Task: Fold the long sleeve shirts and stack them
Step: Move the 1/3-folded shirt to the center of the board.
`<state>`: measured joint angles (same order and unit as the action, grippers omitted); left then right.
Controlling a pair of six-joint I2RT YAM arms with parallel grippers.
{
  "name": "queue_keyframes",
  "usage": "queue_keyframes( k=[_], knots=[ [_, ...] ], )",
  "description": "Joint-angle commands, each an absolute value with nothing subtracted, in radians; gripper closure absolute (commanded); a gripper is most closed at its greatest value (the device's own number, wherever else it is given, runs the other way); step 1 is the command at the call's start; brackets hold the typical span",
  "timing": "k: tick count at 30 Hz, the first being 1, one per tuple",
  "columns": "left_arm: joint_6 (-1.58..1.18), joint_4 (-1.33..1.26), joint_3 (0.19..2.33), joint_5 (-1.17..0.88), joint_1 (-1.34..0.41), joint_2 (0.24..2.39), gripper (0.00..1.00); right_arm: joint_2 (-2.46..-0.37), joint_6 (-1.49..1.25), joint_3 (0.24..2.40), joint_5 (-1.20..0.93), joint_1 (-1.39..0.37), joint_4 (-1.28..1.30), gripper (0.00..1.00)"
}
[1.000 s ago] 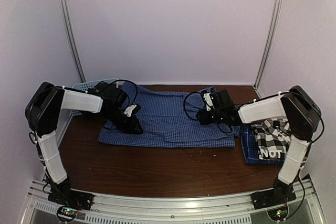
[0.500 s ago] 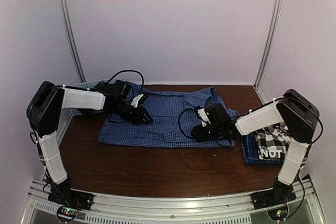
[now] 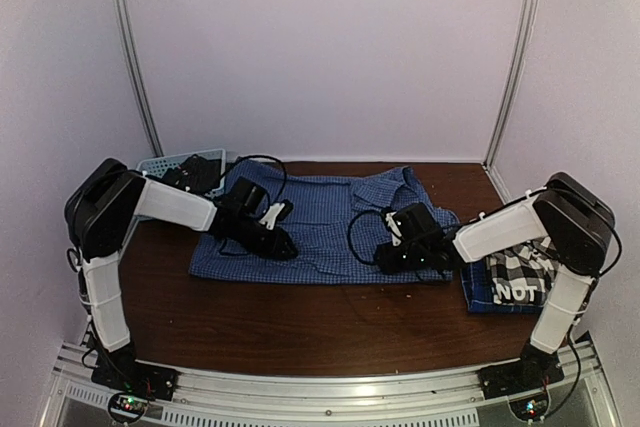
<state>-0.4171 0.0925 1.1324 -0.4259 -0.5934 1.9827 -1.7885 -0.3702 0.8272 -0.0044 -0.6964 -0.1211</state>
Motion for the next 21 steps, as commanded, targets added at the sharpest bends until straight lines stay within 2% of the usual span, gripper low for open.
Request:
queue_keyframes(
  k=[1,10,21],
  knots=[
    [-0.438,0.162,1.04,-0.328,-0.659,1.971,0.69,-1.768,-0.452,0.736,0.041,-0.696,0.13,0.5],
    [-0.546,0.163,0.931,-0.25,-0.77,1.887,0.69,-1.703,-0.514,0.628,0.018,-0.747,0.144,0.5],
    [-0.58,0.192,0.785,-0.212,-0.79,1.771,0.69,-1.611,-0.621,0.554,0.021,-0.905,0.181,0.5]
  ],
)
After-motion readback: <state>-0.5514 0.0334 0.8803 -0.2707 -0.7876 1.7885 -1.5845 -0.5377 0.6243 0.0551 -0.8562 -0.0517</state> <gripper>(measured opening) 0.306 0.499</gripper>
